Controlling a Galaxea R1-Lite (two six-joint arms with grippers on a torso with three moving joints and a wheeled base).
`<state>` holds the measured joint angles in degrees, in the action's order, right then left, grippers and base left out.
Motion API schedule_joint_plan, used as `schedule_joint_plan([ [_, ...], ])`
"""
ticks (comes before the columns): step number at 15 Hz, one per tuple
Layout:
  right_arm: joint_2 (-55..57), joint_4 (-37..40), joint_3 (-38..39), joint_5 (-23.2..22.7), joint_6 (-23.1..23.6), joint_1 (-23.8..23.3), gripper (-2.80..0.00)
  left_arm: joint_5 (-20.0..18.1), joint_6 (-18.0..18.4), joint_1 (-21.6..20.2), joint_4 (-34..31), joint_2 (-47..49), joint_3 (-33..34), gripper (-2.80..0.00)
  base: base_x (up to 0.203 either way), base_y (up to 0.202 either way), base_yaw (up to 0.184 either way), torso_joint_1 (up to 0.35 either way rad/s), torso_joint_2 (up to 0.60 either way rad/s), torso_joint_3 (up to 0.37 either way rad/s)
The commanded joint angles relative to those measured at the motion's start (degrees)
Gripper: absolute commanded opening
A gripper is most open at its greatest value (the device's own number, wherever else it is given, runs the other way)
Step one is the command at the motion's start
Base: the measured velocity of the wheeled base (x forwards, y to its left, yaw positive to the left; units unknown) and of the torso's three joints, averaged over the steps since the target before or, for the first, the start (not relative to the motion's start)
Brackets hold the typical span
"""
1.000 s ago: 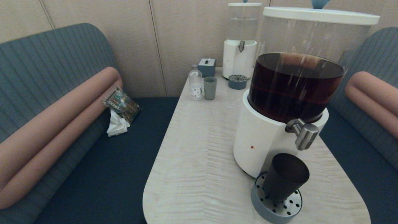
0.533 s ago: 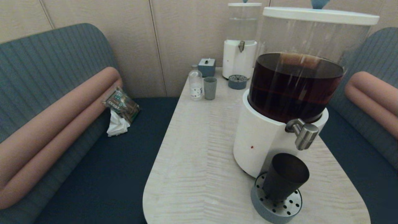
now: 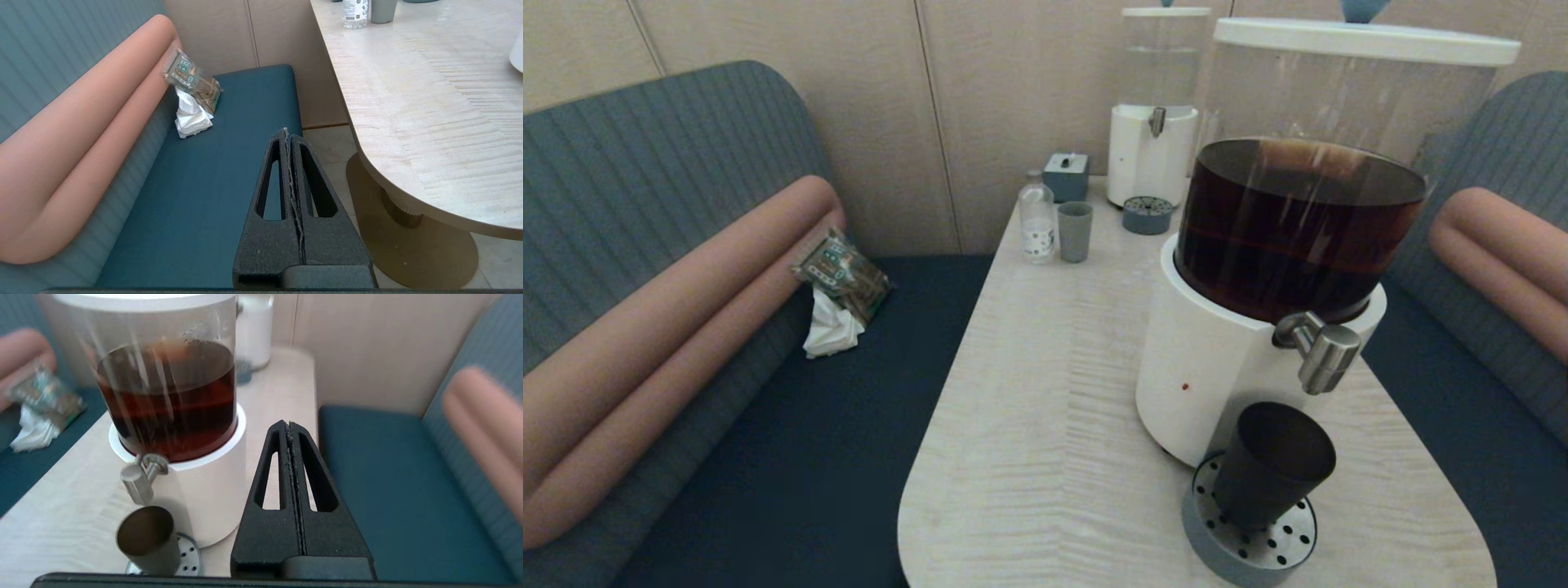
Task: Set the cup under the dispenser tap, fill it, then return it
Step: Turn on the faucet
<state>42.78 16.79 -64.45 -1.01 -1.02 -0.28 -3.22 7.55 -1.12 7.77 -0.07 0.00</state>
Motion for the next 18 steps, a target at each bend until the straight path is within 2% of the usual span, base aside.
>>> schedule_joint_plan([
  [1,9.72,6.35,-7.36,-0.26,-1.93,1.14,-2.8,-0.03,0.1,-0.02,0.06,0.07,2.29,-2.8,0.0,0.0,0.0,0.0,0.0,0.0],
  [4,13.79,19.03,-13.77,0.05,-4.65,8.36,-2.8,-0.03,0.1,-0.02,0.06,0.07,2.29,-2.8,0.0,0.0,0.0,0.0,0.0,0.0],
  [7,16.47,25.68,-17.3,-0.48,-10.08,15.17,-2.8,-0.03,0.09,-0.02,0.06,0.07,2.29,-2.8,0.0,0.0,0.0,0.0,0.0,0.0],
  [8,17.74,26.68,-17.99,-0.55,-11.89,15.99,-2.8,-0.03,0.1,-0.02,0.06,0.07,2.29,-2.8,0.0,0.0,0.0,0.0,0.0,0.0],
  [10,19.75,26.97,-18.24,-2.47,-12.62,16.34,-2.8,-0.03,0.08,-0.02,0.06,0.07,2.29,-2.8,0.0,0.0,0.0,0.0,0.0,0.0],
  [13,23.05,26.81,-19.1,-7.33,-16.28,15.88,-2.8,-0.03,0.09,-0.02,0.06,0.07,2.29,-2.8,0.0,0.0,0.0,0.0,0.0,0.0],
  [15,25.53,26.38,-18.67,-7.94,-16.63,14.91,-2.8,-0.03,0.03,-0.02,0.06,0.07,2.29,-2.8,0.0,0.0,0.0,0.0,0.0,0.0],
  [18,29.29,26.04,-19.1,-12.41,-16.54,10.91,-2.8,-0.03,0.1,-0.02,0.06,0.07,2.29,-2.8,0.0,0.0,0.0,0.0,0.0,0.0],
])
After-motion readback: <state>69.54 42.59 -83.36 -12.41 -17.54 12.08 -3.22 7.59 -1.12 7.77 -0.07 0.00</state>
